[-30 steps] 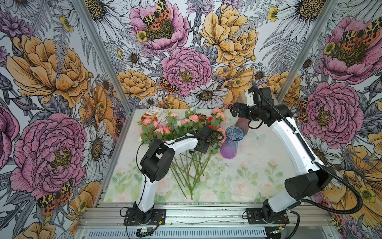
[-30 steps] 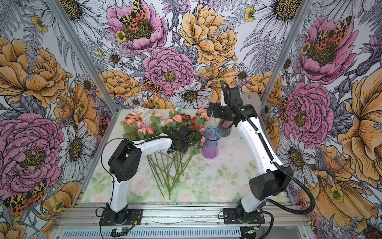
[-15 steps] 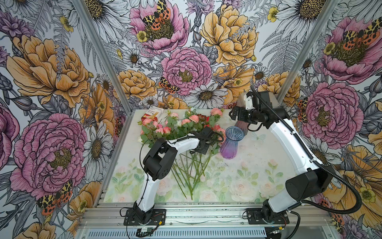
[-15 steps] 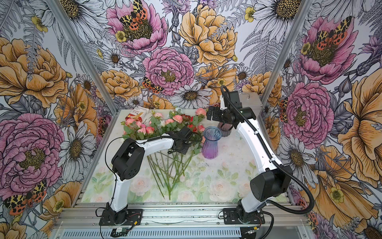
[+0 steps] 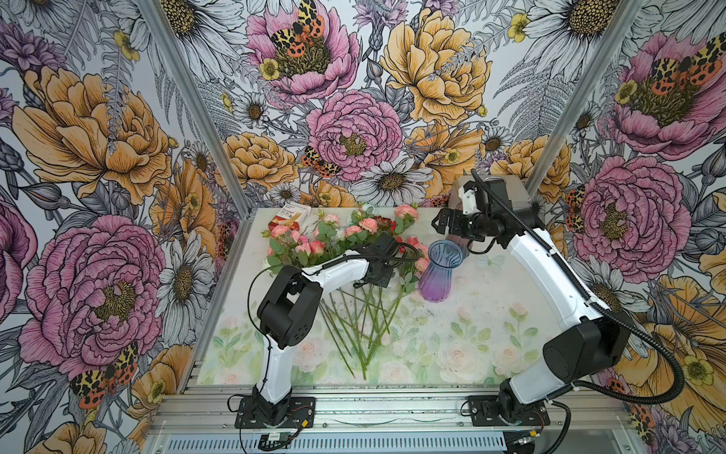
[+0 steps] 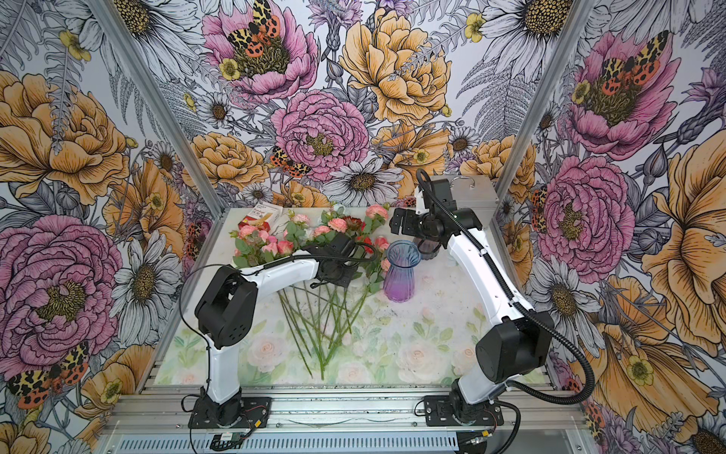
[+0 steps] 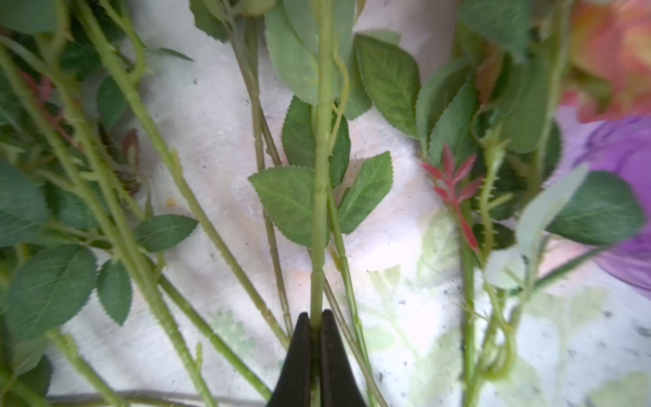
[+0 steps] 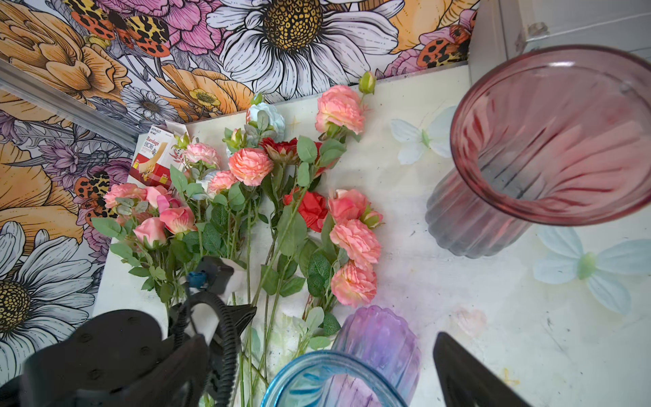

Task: Place the pink flowers into the vase
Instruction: Pick up the flower at the center of the board.

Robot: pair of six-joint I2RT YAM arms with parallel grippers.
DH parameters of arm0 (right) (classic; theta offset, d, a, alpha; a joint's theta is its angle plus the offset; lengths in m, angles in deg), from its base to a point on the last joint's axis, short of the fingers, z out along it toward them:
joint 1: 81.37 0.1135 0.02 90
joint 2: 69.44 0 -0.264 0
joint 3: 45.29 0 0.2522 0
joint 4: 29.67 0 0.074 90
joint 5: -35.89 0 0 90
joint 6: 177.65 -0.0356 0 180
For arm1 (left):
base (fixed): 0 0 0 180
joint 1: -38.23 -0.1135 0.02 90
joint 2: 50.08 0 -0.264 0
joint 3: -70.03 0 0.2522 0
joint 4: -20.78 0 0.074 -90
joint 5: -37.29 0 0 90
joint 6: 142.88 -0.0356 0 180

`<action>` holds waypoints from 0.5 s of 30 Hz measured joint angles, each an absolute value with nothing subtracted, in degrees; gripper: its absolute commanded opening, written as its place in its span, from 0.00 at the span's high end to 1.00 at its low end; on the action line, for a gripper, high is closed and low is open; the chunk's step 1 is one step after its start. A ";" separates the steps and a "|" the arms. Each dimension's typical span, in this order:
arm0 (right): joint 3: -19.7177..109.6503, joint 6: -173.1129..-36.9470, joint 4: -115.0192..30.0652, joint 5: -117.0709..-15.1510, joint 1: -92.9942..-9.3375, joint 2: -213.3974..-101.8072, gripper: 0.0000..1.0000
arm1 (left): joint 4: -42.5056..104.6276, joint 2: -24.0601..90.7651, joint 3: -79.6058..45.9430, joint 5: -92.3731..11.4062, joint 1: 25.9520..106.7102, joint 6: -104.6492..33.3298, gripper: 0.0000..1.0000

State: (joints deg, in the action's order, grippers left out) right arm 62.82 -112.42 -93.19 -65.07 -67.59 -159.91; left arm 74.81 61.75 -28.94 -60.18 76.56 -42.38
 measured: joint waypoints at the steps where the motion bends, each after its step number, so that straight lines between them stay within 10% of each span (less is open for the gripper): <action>1: 62.67 -112.42 -93.19 -65.25 -67.59 -159.89 0.01 | 74.75 60.49 -28.65 -59.46 76.14 -42.38 1.00; 15: 60.53 -112.42 -91.72 -67.24 -67.59 -156.53 0.01 | 64.59 51.22 -17.57 -55.61 73.17 -39.38 1.00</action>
State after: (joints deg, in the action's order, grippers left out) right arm 60.53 -112.42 -91.72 -67.24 -67.59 -156.53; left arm 64.59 51.22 -17.57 -55.61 73.17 -39.38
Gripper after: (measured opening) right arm 0.993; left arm 0.063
